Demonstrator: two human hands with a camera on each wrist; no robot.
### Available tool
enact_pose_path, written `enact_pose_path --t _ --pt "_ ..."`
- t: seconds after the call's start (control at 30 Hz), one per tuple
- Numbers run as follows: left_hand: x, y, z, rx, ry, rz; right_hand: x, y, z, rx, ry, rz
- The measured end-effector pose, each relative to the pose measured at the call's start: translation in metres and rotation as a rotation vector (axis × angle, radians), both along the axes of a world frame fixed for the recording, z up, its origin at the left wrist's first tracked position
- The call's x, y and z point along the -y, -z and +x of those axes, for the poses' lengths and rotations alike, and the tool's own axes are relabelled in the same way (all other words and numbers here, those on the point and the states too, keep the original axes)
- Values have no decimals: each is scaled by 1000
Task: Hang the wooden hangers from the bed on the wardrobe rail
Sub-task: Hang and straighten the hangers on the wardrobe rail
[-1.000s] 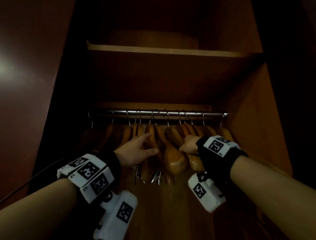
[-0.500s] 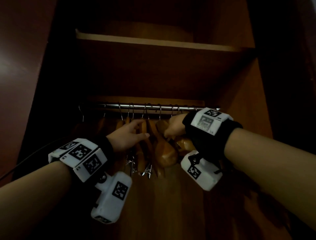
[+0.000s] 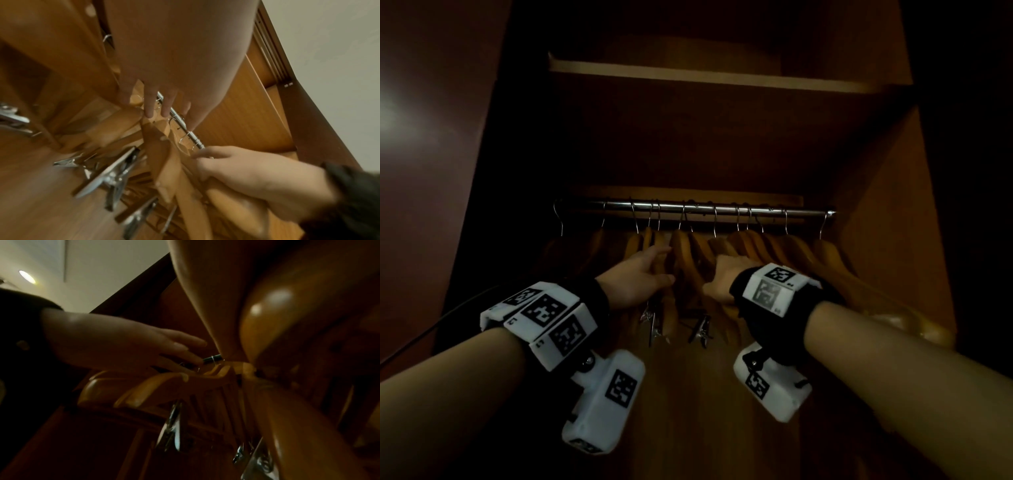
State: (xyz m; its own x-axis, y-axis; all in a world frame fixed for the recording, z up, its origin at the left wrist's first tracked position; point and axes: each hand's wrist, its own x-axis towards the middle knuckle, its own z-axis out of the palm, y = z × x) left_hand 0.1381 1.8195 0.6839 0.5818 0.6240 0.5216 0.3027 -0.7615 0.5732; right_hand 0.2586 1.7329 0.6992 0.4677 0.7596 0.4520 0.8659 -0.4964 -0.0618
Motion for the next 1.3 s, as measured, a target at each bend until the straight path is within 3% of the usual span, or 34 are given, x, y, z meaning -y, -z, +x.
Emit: enact_pose_path --t 0.23,0.53,0.77,0.83,0.9,0.97,1.1,1.3 --pt "11 -6 -9 46 11 5 8 -32 7 -91 21 90" --pt "15 -12 -40 73 -18 27 -9 -58 7 -4 10 -62" --pt "17 -9 -68 77 -108 15 -15 -36 8 -126 -28 -133" --pt "20 -8 -75 76 -95 -1 -15 -22 12 -58 85 -146" --pt "22 -6 -82 78 -86 -17 -9 -12 8 -51 69 -199" --pt "26 -3 -87 80 -92 -29 4 -6 3 -97 35 -253" --pt "42 10 -88 58 -92 -22 34 12 -6 -112 132 -361" --pt "83 22 -90 84 -20 -53 99 21 -38 -58 138 -475"
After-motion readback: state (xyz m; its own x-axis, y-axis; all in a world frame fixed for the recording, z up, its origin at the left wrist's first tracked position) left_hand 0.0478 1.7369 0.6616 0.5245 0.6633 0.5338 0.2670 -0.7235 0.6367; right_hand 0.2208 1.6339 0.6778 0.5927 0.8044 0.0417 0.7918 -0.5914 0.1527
